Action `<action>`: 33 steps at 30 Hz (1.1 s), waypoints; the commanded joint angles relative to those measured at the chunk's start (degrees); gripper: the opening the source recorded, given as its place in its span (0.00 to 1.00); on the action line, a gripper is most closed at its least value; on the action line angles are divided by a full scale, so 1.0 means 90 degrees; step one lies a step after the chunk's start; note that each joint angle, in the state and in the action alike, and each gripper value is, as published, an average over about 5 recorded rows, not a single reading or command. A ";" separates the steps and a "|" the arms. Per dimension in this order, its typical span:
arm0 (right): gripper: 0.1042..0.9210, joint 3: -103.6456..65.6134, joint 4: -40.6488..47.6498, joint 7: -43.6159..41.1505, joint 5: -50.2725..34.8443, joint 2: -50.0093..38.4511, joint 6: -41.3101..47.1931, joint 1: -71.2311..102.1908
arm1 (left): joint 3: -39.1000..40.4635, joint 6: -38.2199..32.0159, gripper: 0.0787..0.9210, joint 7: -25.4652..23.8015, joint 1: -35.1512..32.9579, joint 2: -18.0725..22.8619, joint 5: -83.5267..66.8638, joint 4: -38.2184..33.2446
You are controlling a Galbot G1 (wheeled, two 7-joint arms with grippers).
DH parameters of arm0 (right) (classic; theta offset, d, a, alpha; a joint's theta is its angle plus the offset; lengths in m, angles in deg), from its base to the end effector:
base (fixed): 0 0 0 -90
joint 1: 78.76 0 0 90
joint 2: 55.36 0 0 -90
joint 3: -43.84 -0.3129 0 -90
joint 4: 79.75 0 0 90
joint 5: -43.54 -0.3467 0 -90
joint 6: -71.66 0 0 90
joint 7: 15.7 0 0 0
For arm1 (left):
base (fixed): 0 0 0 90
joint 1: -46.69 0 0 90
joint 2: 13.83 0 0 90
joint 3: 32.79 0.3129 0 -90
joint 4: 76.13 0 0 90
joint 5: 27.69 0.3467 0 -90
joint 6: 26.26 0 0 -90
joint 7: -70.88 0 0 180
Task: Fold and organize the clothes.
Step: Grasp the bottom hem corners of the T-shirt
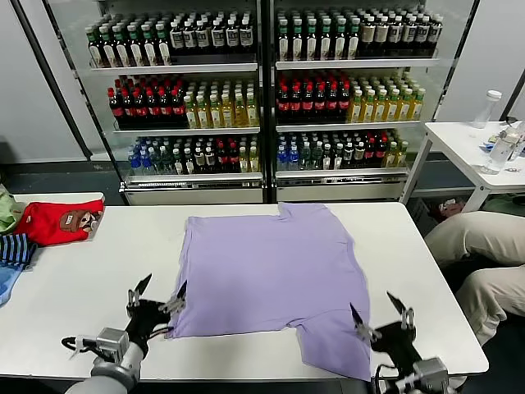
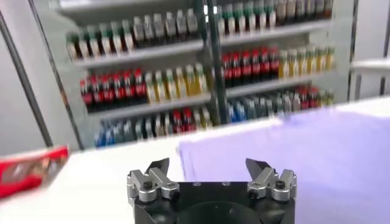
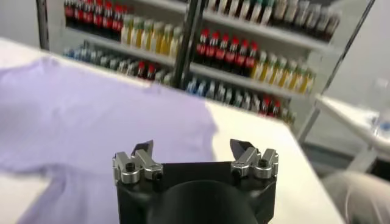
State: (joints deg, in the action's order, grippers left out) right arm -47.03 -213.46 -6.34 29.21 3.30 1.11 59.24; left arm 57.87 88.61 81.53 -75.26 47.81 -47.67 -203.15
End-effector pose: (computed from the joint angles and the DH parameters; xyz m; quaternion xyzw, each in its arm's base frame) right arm 0.1226 -0.0414 -0.2268 0.0898 -0.9656 0.1195 0.2127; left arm 0.1856 0.0467 -0.2255 -0.0484 -0.9774 -0.0770 0.1909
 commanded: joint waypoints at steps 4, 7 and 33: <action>0.88 0.0013 -0.0077 0.0091 -0.0051 0.0105 0.0017 0.0710 | -0.0056 0.0637 0.88 0.0391 -0.1003 -0.0311 -0.0308 -0.0288; 0.88 0.0005 -0.0019 0.0097 -0.0023 0.0124 -0.0019 0.0732 | -0.0071 0.0649 0.88 0.0383 -0.1001 -0.0293 -0.0333 -0.0244; 0.44 0.0678 0.0292 0.0351 -0.0748 0.0190 0.0203 0.0380 | -0.0038 0.0448 0.54 0.0098 -0.0642 -0.0045 -0.0678 0.0406</action>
State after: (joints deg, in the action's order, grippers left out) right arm -41.80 -211.12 -3.49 24.10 5.11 2.25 62.50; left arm 57.28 92.83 82.80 -80.89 47.04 -52.83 -200.60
